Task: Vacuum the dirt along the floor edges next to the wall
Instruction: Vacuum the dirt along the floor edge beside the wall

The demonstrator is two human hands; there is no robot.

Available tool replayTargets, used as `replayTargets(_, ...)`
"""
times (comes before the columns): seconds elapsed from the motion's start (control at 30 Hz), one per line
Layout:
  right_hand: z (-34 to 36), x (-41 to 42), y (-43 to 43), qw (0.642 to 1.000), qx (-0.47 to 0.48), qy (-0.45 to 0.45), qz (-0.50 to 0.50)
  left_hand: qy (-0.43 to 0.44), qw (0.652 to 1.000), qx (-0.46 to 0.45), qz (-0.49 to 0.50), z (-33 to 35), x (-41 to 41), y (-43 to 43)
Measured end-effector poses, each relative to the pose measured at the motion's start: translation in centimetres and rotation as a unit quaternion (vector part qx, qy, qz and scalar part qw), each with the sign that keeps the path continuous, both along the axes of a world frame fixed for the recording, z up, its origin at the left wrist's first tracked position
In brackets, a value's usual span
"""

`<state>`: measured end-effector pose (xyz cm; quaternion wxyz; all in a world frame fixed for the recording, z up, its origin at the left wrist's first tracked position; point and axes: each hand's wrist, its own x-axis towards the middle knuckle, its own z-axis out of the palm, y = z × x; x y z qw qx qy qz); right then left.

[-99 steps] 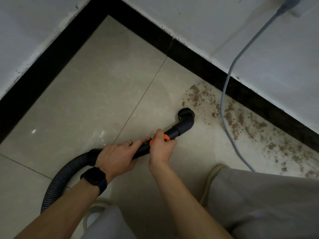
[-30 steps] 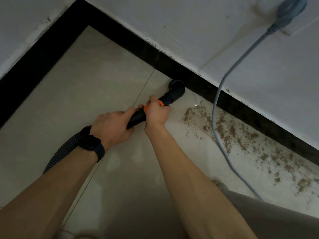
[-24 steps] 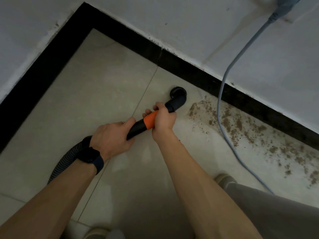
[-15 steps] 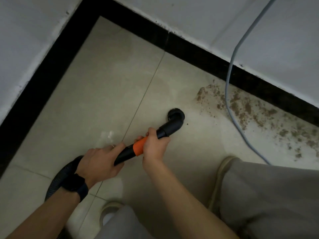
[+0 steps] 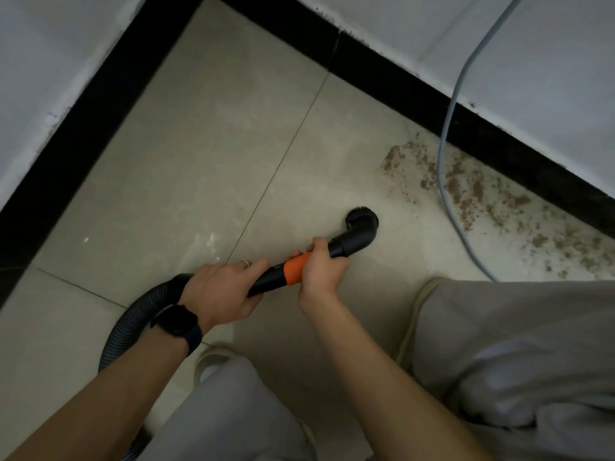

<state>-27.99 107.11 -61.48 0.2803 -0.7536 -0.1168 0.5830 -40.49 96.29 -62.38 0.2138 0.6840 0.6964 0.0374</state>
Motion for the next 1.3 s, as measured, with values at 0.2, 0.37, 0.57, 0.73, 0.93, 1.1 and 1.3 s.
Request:
replayTargets(0.2,-0.7,0.4,2.9,0.999,0.031,0.016,-0.018,0.002,1.000,-0.019,0.010,0.6,1.1,3.1)
replayTargets(0.37,-0.9,0.4,5.1,0.998,0.046,0.029,-0.024,-0.001,0.999,-0.038,0.019,0.8,1.2,5.5)
replayTargets(0.57,-1.2,-0.1,8.1,0.997,0.057,0.048,-0.022,-0.004,1.000,-0.014,0.028,0.0,0.8,8.0)
replayTargets(0.73,-1.4,-0.3,9.8,0.997,0.054,0.047,-0.024,0.013,0.999,-0.024,0.028,0.4,0.8,10.2)
replayTargets(0.93,-1.7,0.0,11.5,0.997,0.058,0.049,-0.028,-0.020,1.000,0.005,0.020,-0.4,0.7,11.4)
replayTargets(1.1,-1.9,0.5,12.4,0.996,0.058,0.056,-0.031,-0.018,1.000,0.011,0.014,-0.9,1.1,12.2)
replayTargets(1.3,-1.9,0.9,13.9,0.995,0.067,0.061,-0.041,-0.009,1.000,0.000,0.011,-0.5,1.7,14.0)
